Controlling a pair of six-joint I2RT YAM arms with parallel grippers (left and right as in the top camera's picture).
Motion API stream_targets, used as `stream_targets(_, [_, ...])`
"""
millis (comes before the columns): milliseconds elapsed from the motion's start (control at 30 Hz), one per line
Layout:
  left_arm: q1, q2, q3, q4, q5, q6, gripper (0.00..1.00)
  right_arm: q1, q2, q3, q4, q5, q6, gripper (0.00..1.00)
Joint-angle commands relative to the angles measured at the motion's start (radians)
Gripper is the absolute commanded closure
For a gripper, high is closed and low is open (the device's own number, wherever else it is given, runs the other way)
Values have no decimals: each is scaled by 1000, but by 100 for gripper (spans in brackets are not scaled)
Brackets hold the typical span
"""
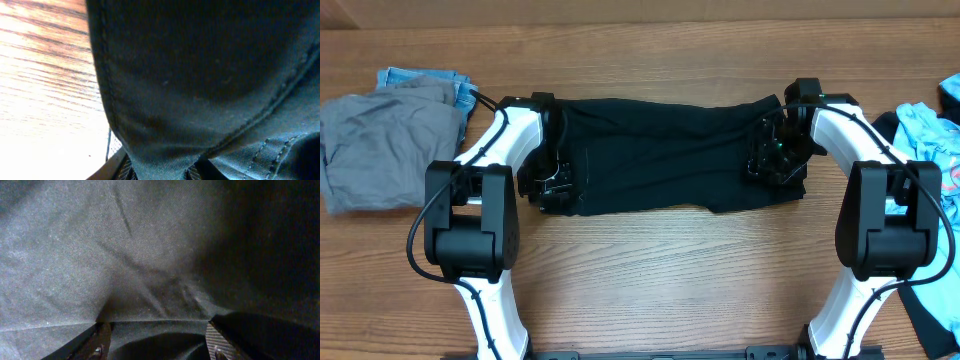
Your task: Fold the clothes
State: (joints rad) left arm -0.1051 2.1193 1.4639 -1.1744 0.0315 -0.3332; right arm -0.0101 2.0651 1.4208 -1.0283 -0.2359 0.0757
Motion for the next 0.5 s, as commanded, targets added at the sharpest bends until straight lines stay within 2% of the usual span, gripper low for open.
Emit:
stream_targets(0, [8, 40, -19, 50, -91, -3, 63, -5, 34, -8, 40, 87, 6, 34])
stream_targets(133, [8, 7, 176, 72, -83, -3, 57, -5, -6, 230, -3, 86, 5, 29])
stream_targets(200, [8, -22, 297, 72, -83, -3, 43, -5, -13, 337, -26, 86, 4, 28])
stream_targets(233, [8, -29, 346, 73, -83, -3, 35, -5, -13, 355, -13, 86, 5, 28])
stream_targets(267, [8, -29, 375, 72, -82, -8, 22, -5, -11, 354, 0, 86, 5, 28])
stream_targets(300, [8, -29, 379, 73, -80, -26, 17, -5, -9, 353, 3, 87, 4, 28])
stream_targets(367, [7, -29, 377, 62, -48, -33, 16, -5, -5, 353, 20, 87, 2, 29])
stream_targets(467, [-2, -29, 377, 84, 33, -29, 22, -5, 6, 353, 47, 86, 2, 31])
